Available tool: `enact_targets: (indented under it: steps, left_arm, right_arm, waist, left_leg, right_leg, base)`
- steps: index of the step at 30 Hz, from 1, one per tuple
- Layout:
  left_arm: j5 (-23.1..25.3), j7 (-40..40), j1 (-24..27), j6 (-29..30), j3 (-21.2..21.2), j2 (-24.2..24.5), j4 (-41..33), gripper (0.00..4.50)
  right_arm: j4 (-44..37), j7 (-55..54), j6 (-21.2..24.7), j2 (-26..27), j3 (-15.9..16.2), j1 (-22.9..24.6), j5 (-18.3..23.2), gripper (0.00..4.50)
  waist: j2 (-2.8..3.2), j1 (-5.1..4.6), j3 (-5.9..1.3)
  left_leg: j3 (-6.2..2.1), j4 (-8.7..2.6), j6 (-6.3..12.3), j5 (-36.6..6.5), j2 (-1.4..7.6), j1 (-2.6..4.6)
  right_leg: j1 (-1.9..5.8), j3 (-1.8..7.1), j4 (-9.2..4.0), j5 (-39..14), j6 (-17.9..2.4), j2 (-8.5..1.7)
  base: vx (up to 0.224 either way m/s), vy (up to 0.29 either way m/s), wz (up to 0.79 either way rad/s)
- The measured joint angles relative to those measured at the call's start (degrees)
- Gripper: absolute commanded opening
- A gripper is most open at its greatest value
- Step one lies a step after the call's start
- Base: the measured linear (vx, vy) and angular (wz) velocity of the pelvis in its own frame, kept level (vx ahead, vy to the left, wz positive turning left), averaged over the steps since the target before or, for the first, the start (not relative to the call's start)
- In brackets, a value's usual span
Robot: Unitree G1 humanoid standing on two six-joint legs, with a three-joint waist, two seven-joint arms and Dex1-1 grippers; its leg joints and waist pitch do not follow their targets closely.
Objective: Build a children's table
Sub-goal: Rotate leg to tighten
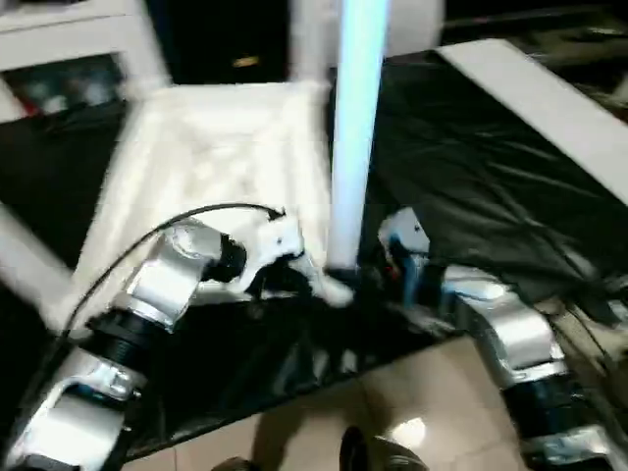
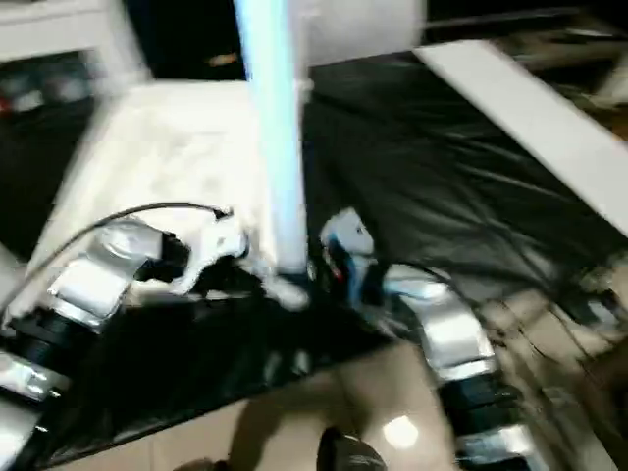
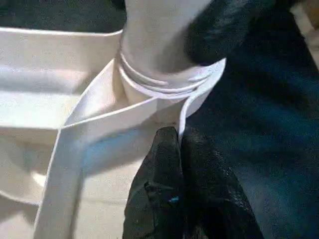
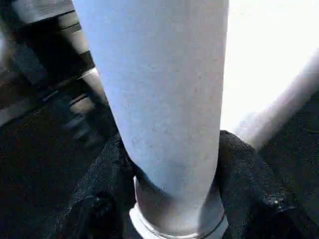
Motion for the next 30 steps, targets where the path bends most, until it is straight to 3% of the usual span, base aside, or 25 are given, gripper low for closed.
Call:
enact_targets:
  steps: [1,2,3,4,5,6,7,8,9,10,11,12,14,17,20,23,26,27,30]
  left_arm:
    - [0.34,1.85,-0.07,1.89,0.65,-0.93,-0.39,0.00]
    - [0.71,3.49,-0.09,3.53,1.05,-1.87,-0.66,0.00]
    - [0.99,5.17,-0.04,5.22,1.47,-2.51,-1.20,0.00]
    - [1.32,7.26,0.02,6.47,2.02,-3.59,-1.32,0.00]
    - [1.88,9.48,-0.01,7.64,2.68,-4.58,-1.66,0.00]
    - [2.33,11.68,-0.45,8.87,3.88,-5.19,-2.07,0.00]
    - [2.34,12.89,-0.93,9.67,4.33,-5.77,-2.13,0.00]
    - [2.36,13.66,-1.30,10.05,4.34,-6.37,-2.15,0.00]
    - [2.33,14.77,-1.43,10.83,4.41,-7.06,-2.51,0.00]
    - [2.36,15.67,-1.28,11.42,4.44,-7.63,-2.82,0.00]
    - [2.45,16.46,-1.02,11.87,4.44,-8.36,-2.99,0.00]
    - [2.54,16.92,-0.80,12.02,4.34,-8.91,-3.42,0.00]
    - [2.52,16.75,-0.77,12.05,4.17,-8.89,-4.34,0.00]
    - [1.97,15.80,-0.71,10.72,3.03,-8.61,-5.10,0.00]
    - [1.36,14.02,-0.55,8.48,2.02,-7.12,-5.27,0.00]
    - [0.99,11.99,-0.58,5.51,1.20,-5.40,-4.82,0.00]
    - [0.94,8.72,-0.61,-0.26,-0.11,-2.72,-3.10,0.00]
    - [0.95,7.59,-0.68,-2.57,-0.46,-1.46,-2.26,0.00]
    - [0.80,5.70,-0.78,-8.35,-0.61,0.79,0.28,0.00]
  right_arm:
    - [0.52,-2.90,0.28,1.68,-0.52,-0.51,-0.70,2.00]
    - [1.23,-5.28,0.53,2.88,-0.90,-1.02,-1.08,2.00]
    - [1.88,-8.05,1.23,4.66,-1.47,-1.60,-1.35,2.00]
    - [2.48,-10.85,1.78,6.48,-2.41,-2.03,-1.77,2.00]
    - [3.45,-14.04,2.28,8.48,-3.20,-3.19,-2.18,2.00]
    - [5.00,-17.79,2.57,10.55,-3.36,-5.50,-3.19,2.00]
    - [5.89,-19.47,2.40,11.27,-3.67,-6.62,-3.28,2.00]
    - [6.06,-20.36,2.25,11.42,-3.98,-6.98,-3.29,2.35]
    - [6.57,-20.90,1.73,11.77,-4.46,-7.31,-3.35,2.56]
    - [7.05,-21.34,1.14,12.36,-5.07,-7.30,-3.43,2.74]
    - [7.31,-21.54,0.81,12.55,-5.47,-7.11,-3.46,2.74]
    - [7.55,-21.56,0.43,12.86,-6.01,-7.18,-3.27,2.84]
    - [7.44,-21.75,-0.42,13.32,-6.40,-7.23,-3.08,2.92]
    - [6.23,-21.12,-1.39,12.01,-6.02,-6.40,-3.37,3.30]
    - [2.96,-18.41,-2.62,9.06,-3.98,-3.68,-3.51,3.56]
    - [-1.04,-15.04,-2.72,6.28,-2.72,-0.55,-3.34,3.81]
    - [-8.73,-10.13,-1.04,1.87,-2.69,5.72,-0.88,3.99]
    - [-11.62,-8.19,0.17,0.05,-2.76,8.09,0.38,4.22]
    - [-19.23,-4.95,2.05,-3.62,-3.26,14.16,3.74,4.32]
  waist:
    - [0.19,-0.73,0.15]
    - [-0.09,-0.97,0.32]
    - [-1.66,-1.13,0.56]
    - [-2.17,-1.11,0.58]
    - [-2.02,-0.97,0.73]
    - [-1.56,-0.82,0.97]
    - [-0.21,-1.01,1.03]
    - [0.45,-1.22,1.13]
    - [0.25,-1.50,1.18]
    - [-0.74,-1.80,1.28]
    - [-1.77,-1.77,1.21]
    - [-1.58,-1.33,1.26]
    - [-1.14,-0.64,1.19]
    - [-1.08,-0.34,1.05]
    - [-1.11,0.23,1.03]
    - [-1.08,1.43,1.01]
    - [-1.04,2.84,0.98]
    - [-1.06,3.01,0.97]
    - [-0.90,3.40,0.86]
  left_leg:
    - [-0.05,0.16,-0.06,0.02,0.25,-0.07]
    - [0.14,0.30,-0.22,-0.04,0.12,0.30]
    - [0.51,0.60,-0.54,-0.27,-1.12,1.30]
    - [0.46,0.70,-0.63,-0.30,-1.80,1.82]
    - [0.73,1.44,0.08,-0.69,-2.14,2.08]
    - [0.38,1.54,1.48,-1.49,-2.15,1.20]
    - [-0.97,1.72,1.84,-1.69,-1.43,-0.01]
    - [-1.70,1.71,1.76,-1.64,-0.41,-0.54]
    - [-1.91,1.56,0.23,-0.98,0.12,-0.53]
    - [-1.69,1.98,-0.71,-1.20,-0.70,-0.10]
    - [-1.41,2.13,-0.79,-1.44,-1.97,0.63]
    - [-0.74,1.76,-0.47,-1.61,-2.63,1.39]
    - [-1.13,1.09,0.08,-1.30,-2.85,0.63]
    - [-1.62,0.52,0.40,-0.87,-2.59,-0.02]
    - [-1.53,0.48,0.58,-0.98,-2.64,-0.14]
    - [-1.52,0.32,0.58,-0.98,-2.58,-0.12]
    - [-1.50,0.26,0.57,-0.96,-2.50,0.00]
    - [-1.47,0.26,0.57,-0.96,-2.49,0.09]
    - [-1.39,0.29,0.54,-0.95,-2.49,0.12]
  right_leg:
    - [-0.01,-0.15,0.79,-0.50,0.78,-0.01]
    - [-0.56,1.34,2.87,-1.58,1.92,-0.02]
    - [-1.18,3.85,4.95,-2.02,1.73,-0.18]
    - [-1.33,4.64,5.52,-1.53,1.02,-0.04]
    - [-1.69,4.24,5.19,-1.55,0.99,0.00]
    - [-1.41,2.94,4.21,-1.54,1.03,-0.07]
    - [-0.98,0.19,2.20,-1.46,1.15,-0.05]
    - [-0.49,-1.44,0.75,-1.40,1.63,0.12]
    - [-1.20,0.19,2.84,-2.05,2.84,0.60]
    - [-1.56,2.19,4.16,-1.64,2.25,0.53]
    - [-1.57,3.72,4.66,-0.24,0.14,0.45]
    - [-1.64,4.15,4.53,-0.30,0.06,0.40]
    - [-1.91,4.02,3.85,-0.27,0.12,0.36]
    - [-2.06,4.23,2.75,0.23,0.00,0.68]
    - [-2.15,4.36,2.69,0.57,-0.11,0.64]
    - [-2.21,4.29,2.71,0.51,-0.22,0.70]
    - [-2.13,4.24,2.71,0.40,-0.06,0.75]
    - [-2.04,4.25,2.71,0.41,-0.06,0.75]
    - [-1.98,4.25,2.66,0.45,-0.08,0.73]
  base:
    - [0.000,0.000,0.00]
    - [0.000,0.000,0.00]
    - [0.000,0.000,0.00]
    - [-0.044,-0.081,0.16]
    - [-0.044,-0.081,0.16]
    - [-0.001,-0.052,-0.30]
    - [0.068,0.080,-0.50]
    - [0.068,0.080,-0.50]
    - [0.000,0.000,0.00]
    - [0.000,0.000,0.00]
    - [0.000,0.000,0.00]
    - [0.062,0.003,0.09]
    - [0.076,0.022,-0.18]
    - [0.017,0.006,-0.02]
    - [0.000,0.000,0.00]
    - [0.000,0.000,0.00]
    - [0.000,0.000,0.00]
    - [0.000,0.000,0.00]
    - [0.000,0.000,0.00]
